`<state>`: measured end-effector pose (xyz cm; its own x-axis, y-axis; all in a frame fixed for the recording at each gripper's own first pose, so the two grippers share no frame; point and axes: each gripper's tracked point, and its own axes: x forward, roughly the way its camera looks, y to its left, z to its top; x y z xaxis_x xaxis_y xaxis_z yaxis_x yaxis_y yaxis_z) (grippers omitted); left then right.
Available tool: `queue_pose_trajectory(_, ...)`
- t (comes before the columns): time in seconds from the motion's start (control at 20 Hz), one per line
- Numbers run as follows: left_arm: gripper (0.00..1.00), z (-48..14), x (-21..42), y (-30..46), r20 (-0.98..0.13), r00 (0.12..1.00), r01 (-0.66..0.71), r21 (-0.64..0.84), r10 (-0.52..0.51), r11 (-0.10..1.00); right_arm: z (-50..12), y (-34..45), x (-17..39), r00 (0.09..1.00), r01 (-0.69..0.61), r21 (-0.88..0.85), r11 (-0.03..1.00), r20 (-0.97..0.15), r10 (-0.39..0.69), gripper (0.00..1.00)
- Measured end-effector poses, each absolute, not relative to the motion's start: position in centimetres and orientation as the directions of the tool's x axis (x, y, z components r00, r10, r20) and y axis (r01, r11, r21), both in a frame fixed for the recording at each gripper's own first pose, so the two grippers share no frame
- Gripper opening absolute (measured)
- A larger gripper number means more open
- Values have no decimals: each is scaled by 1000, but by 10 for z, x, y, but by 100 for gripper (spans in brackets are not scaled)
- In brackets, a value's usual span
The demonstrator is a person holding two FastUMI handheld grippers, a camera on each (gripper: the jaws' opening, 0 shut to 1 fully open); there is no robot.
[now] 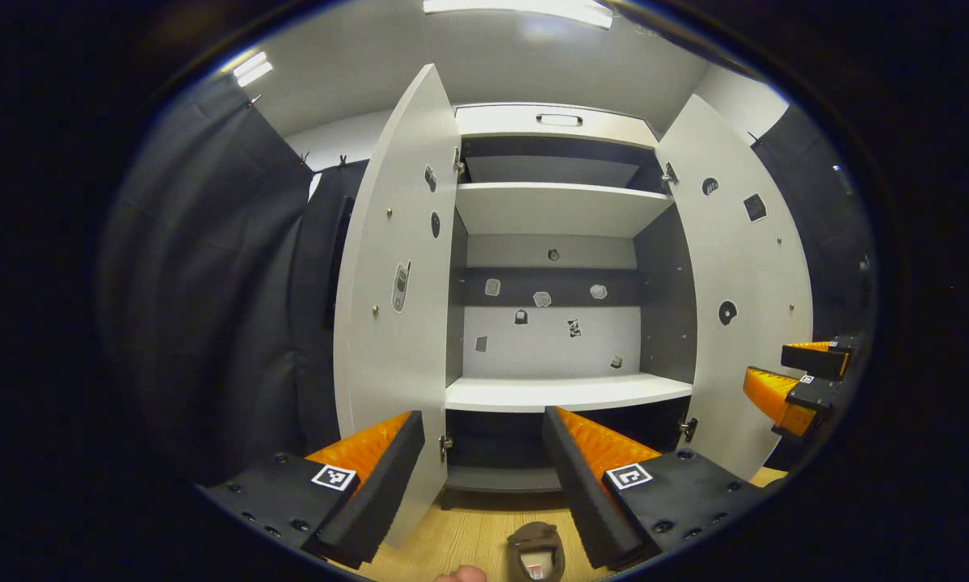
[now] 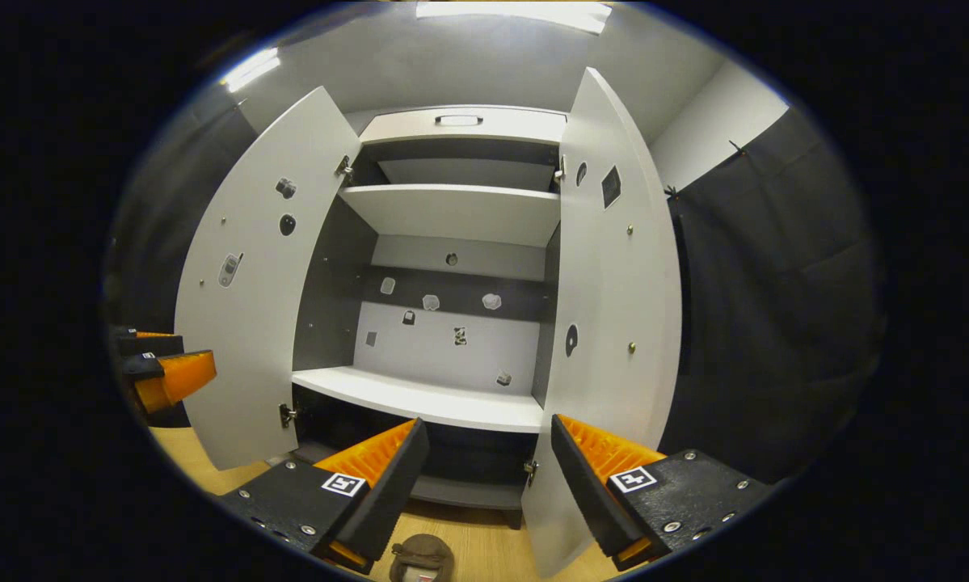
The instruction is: Grab one shoe with the right hand and put it into the shoe cabinet, grab the other shoe with the left hand and put it into the shoe cabinet; then close the right door with the right hand and the left door with the left hand.
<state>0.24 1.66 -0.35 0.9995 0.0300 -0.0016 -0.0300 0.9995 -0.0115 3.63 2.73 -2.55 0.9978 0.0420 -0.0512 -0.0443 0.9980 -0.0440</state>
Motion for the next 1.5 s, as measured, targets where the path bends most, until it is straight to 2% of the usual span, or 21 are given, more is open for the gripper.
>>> queue_pose_trajectory(0.25,96,-8,3,22,-11,999,-49,-13,49,999,-141,45,42,938,-110,14,994,-328,109,94)
queue_pose_trajectory(0.4,96,-13,3,26,-20,998,-61,-17,60,998,-221,53,15,835,-144,68,987,-526,158,95)
queue_pose_trajectory(0.55,96,-15,3,31,-25,997,-74,-16,74,997,-283,48,-10,746,-146,71,987,-648,157,94)
queue_pose_trajectory(0.75,96,-17,4,34,-32,996,-82,-17,82,996,-339,41,-22,666,-173,13,985,-735,127,94)
queue_pose_trajectory(0.95,96,-19,5,33,-36,996,-79,-11,79,997,-379,40,-7,631,-195,-32,980,-769,101,93)
queue_pose_trajectory(1.15,99,-19,3,33,-39,996,-81,-12,81,997,-402,52,18,634,-225,-9,974,-761,139,89)
queue_pose_trajectory(1.25,96,-21,2,34,-47,995,-88,-10,87,996,-412,57,22,625,-248,1,969,-764,161,82)
queue_pose_trajectory(1.35,99,-21,0,35,-48,994,-95,-3,94,996,-415,68,21,622,-251,50,967,-757,200,68)
queue_pose_trajectory(1.4,96,-20,-1,35,-46,994,-97,0,97,995,-415,71,21,623,-247,71,966,-752,214,53)
queue_pose_trajectory(1.45,96,-19,-2,35,-42,994,-98,1,98,995,-416,72,21,630,-241,73,968,-747,213,46)
queue_pose_trajectory(1.5,96,-18,-2,35,-40,994,-97,3,97,995,-415,70,21,637,-231,66,971,-744,202,33)
